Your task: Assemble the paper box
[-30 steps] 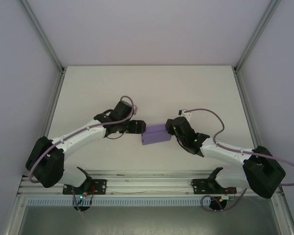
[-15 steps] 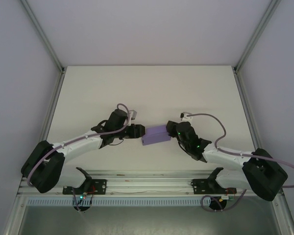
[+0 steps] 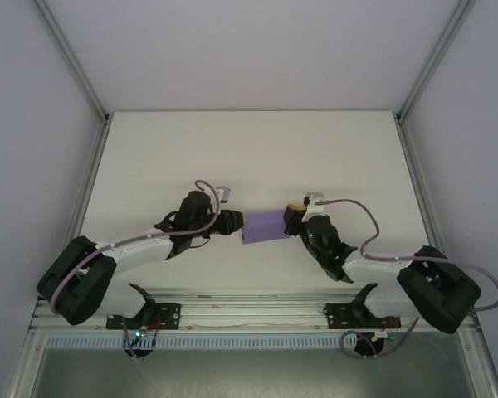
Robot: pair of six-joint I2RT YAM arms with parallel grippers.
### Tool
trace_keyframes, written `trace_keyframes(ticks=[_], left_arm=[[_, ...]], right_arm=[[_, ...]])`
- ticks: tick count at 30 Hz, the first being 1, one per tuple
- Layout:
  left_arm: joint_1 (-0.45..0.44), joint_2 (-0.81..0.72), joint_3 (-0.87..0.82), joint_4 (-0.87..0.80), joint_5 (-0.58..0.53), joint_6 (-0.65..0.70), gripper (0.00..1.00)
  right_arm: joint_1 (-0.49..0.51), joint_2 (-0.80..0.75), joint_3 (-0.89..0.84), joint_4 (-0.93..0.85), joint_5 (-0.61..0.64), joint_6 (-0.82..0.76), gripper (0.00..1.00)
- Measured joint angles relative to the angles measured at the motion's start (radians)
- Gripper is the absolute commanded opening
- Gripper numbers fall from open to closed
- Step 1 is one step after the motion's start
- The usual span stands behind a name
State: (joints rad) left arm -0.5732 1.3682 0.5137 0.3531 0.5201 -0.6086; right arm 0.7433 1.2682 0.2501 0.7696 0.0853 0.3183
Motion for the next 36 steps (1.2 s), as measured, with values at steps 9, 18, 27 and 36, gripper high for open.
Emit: trace_keyframes(ticks=[9, 18, 27, 36], left_arm=[[-0.010, -0.037, -0.034, 0.042, -0.031, 0.007, 0.01], [-0.014, -0.118, -0.040, -0.055, -0.049, 0.041, 0.35], [-0.015, -0.150, 0.090, -0.319, -0.150, 0.088, 0.92], [-0.015, -0.177, 0.261, -0.469, -0.285, 0.111, 1.00]], right_arm=[[0.005, -0.003, -0.013, 0.025, 0.004, -0.046, 0.00], [0.030, -0.086, 0.042, -0.157, -0.011, -0.042, 0.09], [0.046, -0.172, 0.175, -0.542, -0.021, 0.002, 0.35], [0.044, -0.230, 0.286, -0.709, 0.010, -0.017, 0.84]])
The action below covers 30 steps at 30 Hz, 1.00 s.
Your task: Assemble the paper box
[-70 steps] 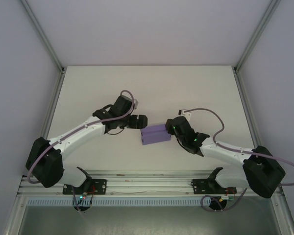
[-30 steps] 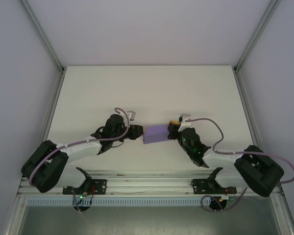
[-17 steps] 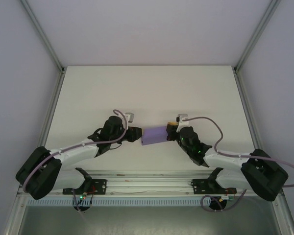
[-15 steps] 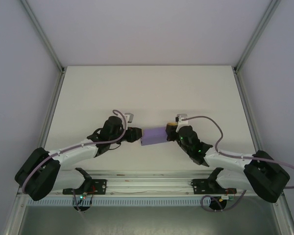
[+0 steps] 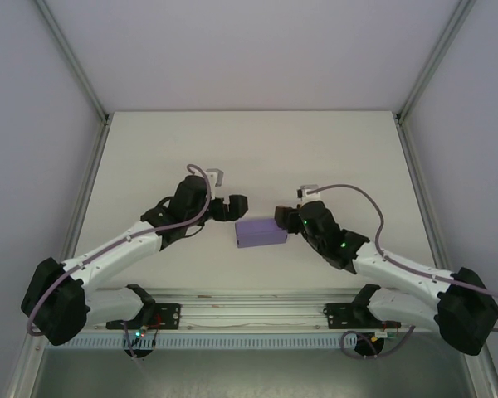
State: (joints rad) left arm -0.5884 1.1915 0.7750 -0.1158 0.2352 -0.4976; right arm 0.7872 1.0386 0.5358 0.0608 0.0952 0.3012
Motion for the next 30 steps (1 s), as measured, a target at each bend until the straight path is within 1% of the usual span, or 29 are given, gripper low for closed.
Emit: trace_keyframes(ticks=[2, 4, 8, 12, 15, 18, 22, 25, 28, 30], left_arm=[[0.000, 0.000, 0.034, -0.053, -0.042, 0.003, 1.00], [0.002, 0.004, 0.073, -0.106, -0.085, 0.007, 1.00], [0.022, 0.007, 0.136, -0.174, -0.165, 0.018, 1.00], [0.065, 0.008, 0.143, -0.208, -0.185, 0.021, 1.00], [0.095, 0.010, 0.143, -0.231, -0.190, 0.021, 1.00], [0.122, 0.010, 0.142, -0.248, -0.192, 0.021, 1.00], [0.154, 0.010, 0.127, -0.257, -0.192, 0.019, 1.00], [0.174, 0.010, 0.100, -0.263, -0.192, 0.016, 1.00], [0.190, 0.007, 0.069, -0.264, -0.192, 0.008, 1.00], [0.198, 0.007, 0.053, -0.264, -0.192, 0.000, 1.00]], right_arm=[[-0.009, -0.009, 0.031, -0.036, -0.026, -0.054, 1.00], [-0.017, -0.010, 0.066, -0.077, -0.081, -0.137, 1.00], [-0.018, -0.002, 0.158, -0.208, -0.265, -0.401, 1.00], [-0.018, 0.069, 0.263, -0.360, -0.388, -0.681, 1.00], [-0.018, 0.140, 0.312, -0.460, -0.433, -0.896, 1.00], [-0.018, 0.222, 0.359, -0.532, -0.425, -1.033, 1.00], [-0.018, 0.318, 0.427, -0.580, -0.378, -1.153, 1.00], [-0.011, 0.385, 0.472, -0.595, -0.325, -1.199, 0.99], [0.020, 0.463, 0.507, -0.605, -0.253, -1.221, 0.95], [0.047, 0.515, 0.522, -0.607, -0.205, -1.228, 0.90]])
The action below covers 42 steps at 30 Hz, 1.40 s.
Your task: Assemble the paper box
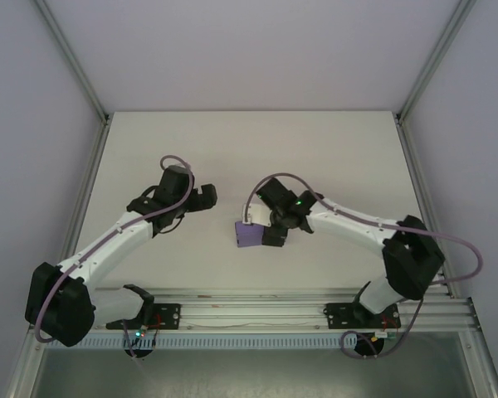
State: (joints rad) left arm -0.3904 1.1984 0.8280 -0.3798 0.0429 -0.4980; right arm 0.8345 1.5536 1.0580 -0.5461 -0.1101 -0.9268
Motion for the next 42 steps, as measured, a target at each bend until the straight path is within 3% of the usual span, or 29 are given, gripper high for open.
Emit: trace_keyframes(ticks=[8, 14, 21, 31, 42], left_arm=[[0.009, -0.002, -0.021, -0.003, 0.001, -0.010, 1.00], [0.013, -0.002, -0.036, -0.003, 0.004, -0.022, 1.00], [0.014, -0.002, -0.036, -0.003, 0.003, -0.026, 1.00], [0.014, -0.026, -0.046, -0.010, 0.000, -0.028, 1.00], [0.014, -0.058, -0.053, -0.011, 0.000, -0.027, 1.00]], right_arm=[[0.027, 0.129, 0.053, -0.014, 0.100, -0.006, 0.67], [0.027, 0.130, 0.055, 0.013, 0.178, -0.002, 0.65], [0.027, 0.128, -0.001, 0.218, 0.376, -0.029, 0.63], [0.027, 0.197, -0.034, 0.450, 0.569, -0.137, 0.78], [0.078, 0.156, -0.057, 0.325, 0.543, -0.053, 0.91]])
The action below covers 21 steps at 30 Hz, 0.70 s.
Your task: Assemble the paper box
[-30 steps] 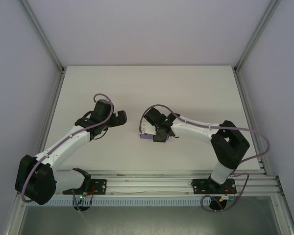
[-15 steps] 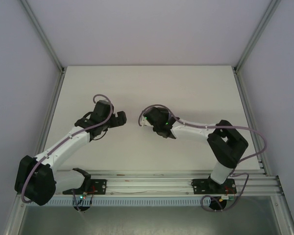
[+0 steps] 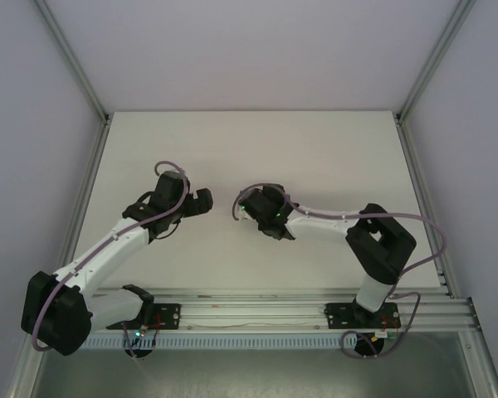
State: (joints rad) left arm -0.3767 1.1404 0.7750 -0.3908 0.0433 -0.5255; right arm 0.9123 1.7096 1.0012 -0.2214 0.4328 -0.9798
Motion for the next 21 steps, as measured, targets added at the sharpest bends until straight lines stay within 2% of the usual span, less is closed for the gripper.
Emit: trace_keyframes(ticks=[11, 21], left_arm=[[0.000, 0.000, 0.000, 0.001, 0.000, 0.000, 1.00], [0.000, 0.000, 0.000, 0.001, -0.011, 0.001, 1.00]], right_arm=[[0.029, -0.134, -0.076, -0.124, -0.114, 0.124, 1.00], [0.029, -0.302, -0.111, -0.126, -0.210, 0.166, 1.00]])
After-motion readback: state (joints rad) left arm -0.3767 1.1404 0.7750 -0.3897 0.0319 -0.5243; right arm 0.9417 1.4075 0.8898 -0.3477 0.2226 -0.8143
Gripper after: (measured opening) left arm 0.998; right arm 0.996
